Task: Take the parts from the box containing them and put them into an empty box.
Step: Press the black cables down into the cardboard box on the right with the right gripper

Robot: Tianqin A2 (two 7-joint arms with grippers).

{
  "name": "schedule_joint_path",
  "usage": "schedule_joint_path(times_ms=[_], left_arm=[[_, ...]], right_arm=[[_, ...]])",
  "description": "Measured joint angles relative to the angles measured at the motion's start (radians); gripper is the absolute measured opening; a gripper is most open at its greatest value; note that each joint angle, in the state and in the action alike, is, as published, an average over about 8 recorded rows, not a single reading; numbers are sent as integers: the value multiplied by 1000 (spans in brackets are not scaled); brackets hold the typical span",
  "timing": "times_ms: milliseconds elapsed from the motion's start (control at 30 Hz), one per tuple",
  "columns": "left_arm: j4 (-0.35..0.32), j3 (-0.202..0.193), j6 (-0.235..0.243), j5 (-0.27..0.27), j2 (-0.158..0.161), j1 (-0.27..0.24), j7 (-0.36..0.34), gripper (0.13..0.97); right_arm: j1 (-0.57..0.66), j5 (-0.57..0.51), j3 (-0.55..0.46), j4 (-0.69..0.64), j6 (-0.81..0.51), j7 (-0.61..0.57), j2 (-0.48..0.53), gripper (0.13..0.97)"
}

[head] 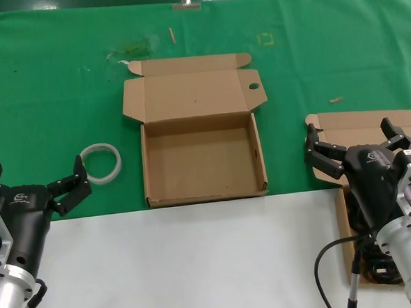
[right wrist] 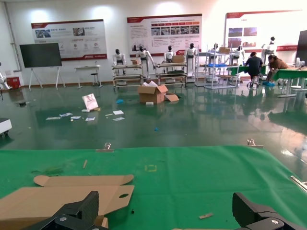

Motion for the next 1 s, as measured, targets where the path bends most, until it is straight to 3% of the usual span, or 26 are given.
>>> schedule_joint_path(times_ms=[367, 467, 733, 1000], left_arm=[[0, 0, 0, 0, 0, 0, 0, 966], [0, 0, 0, 0, 0, 0, 0, 966], [0, 0, 0, 0, 0, 0, 0, 966], [0, 0, 0, 0, 0, 0, 0, 966]], right_arm=[[0, 0, 0, 0, 0, 0, 0, 966], [4, 48, -42, 6, 46, -39, 2, 966], [20, 380, -242, 70, 371, -369, -1, 966], [-1, 549, -256, 155, 639, -725, -3, 966]])
